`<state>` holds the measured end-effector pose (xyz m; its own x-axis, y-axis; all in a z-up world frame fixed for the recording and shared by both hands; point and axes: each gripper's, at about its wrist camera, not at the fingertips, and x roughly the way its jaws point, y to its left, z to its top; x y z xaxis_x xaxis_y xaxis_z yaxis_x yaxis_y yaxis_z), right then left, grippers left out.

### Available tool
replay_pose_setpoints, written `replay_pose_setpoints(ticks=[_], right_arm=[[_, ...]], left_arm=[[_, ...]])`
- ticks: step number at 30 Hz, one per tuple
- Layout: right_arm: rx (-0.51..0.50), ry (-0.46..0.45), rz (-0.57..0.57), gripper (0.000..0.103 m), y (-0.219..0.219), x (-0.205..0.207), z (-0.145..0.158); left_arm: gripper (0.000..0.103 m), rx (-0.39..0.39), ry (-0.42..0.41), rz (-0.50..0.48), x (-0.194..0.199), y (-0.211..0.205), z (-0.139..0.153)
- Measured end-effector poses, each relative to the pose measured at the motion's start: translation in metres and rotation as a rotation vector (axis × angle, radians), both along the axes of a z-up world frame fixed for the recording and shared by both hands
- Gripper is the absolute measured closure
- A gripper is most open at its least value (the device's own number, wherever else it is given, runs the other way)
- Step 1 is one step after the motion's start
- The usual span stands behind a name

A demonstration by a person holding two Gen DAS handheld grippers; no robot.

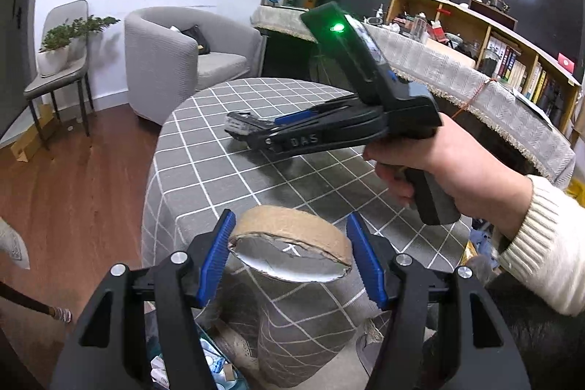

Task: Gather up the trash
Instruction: 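Grasp the tape roll with the left tool while the right tool grasps the black Face tissue pack, then carry the tape roll over the teal bin and open the left tool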

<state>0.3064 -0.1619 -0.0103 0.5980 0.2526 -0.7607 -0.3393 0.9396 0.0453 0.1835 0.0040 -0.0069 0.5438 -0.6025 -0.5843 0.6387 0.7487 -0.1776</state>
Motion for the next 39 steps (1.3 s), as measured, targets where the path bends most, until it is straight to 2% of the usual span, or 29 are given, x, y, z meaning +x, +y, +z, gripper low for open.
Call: replay_pose_setpoints(ticks=[9,14,20,24,33,39], right_arm=[[0.058,-0.04,0.02,0.054,0.019,-0.034,0.018],[0.083,-0.04,0.024,0.054,0.027,-0.049,0.017],[0.123,-0.051,0.04,0.054,0.039,-0.072,0.022],[0.14,-0.067,0.064,0.055,0.052,-0.09,0.026],[0.193,-0.067,0.101,0.055,0.082,-0.115,0.024],[0.209,-0.059,0.129,0.055,0.107,-0.128,0.016]], left_arm=[[0.038,0.021,-0.016,0.118,-0.019,0.014,0.007],[0.038,0.029,-0.024,0.225,-0.027,0.031,0.009],[0.038,0.074,0.014,0.357,-0.033,0.052,0.001],[0.038,0.084,0.025,0.405,-0.042,0.064,-0.001],[0.038,0.082,0.128,0.497,-0.054,0.094,-0.022],[0.038,0.12,0.203,0.529,-0.056,0.112,-0.045]])
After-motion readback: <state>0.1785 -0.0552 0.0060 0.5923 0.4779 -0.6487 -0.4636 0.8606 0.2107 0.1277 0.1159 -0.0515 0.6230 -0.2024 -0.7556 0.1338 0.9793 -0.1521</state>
